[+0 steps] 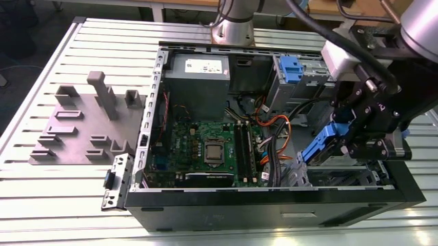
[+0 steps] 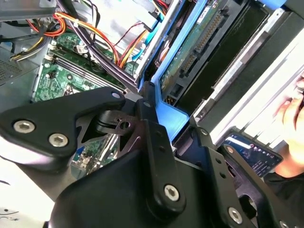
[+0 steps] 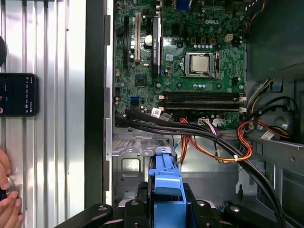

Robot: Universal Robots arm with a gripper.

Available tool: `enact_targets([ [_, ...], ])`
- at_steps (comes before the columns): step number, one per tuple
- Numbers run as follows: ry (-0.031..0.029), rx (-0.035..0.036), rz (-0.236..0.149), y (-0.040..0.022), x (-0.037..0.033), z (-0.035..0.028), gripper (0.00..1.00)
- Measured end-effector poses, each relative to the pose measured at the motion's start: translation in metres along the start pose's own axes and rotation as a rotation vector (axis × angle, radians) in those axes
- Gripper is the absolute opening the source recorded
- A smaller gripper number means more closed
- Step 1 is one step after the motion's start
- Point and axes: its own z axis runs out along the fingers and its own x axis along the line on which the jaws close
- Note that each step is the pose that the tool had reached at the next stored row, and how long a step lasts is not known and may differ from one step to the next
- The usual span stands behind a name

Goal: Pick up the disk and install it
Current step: 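Insert the disk into the insertion slot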

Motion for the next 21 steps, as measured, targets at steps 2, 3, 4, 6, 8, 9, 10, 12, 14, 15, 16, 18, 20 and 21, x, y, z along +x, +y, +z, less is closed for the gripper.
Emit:
enact_targets([
  [2,-0.0001,-0.0001,0.0,-0.0001,0.0007,0.0036,0.36],
  [3,0.0,-0.0001,0.0,-0.0001,0.001,0.0053,0.36],
  [4,0.0,0.0,0.0,-0.0001,0.0012,0.0071,0.36],
  [6,0.0,0.0,0.0,-0.0001,0.0016,0.0107,0.36],
  [8,0.0003,-0.0001,0.0,-0.0002,0.002,0.0143,0.36],
  [9,0.0004,-0.0001,0.0,-0.0002,0.0021,0.016,0.36],
  [10,0.0003,-0.0001,0.0,-0.0002,0.0023,0.0175,0.36],
  [12,-0.0001,-0.0001,0.0,-0.0002,0.0024,0.0197,0.36],
  [14,0.0001,0.0,0.0,-0.0002,0.0024,0.0201,0.36],
  [15,0.0001,0.0,0.0,-0.0002,0.0024,0.0201,0.36],
  [16,-0.0002,0.0001,0.0,-0.0002,0.0025,0.0204,0.37],
  [18,-0.0007,0.0001,0.0,-0.0002,0.0026,0.0208,0.37],
  [20,-0.0003,0.0,0.0,-0.0003,0.0025,0.0213,0.43],
  [21,-0.0001,0.0,0.0,-0.0003,0.0025,0.0216,0.43],
])
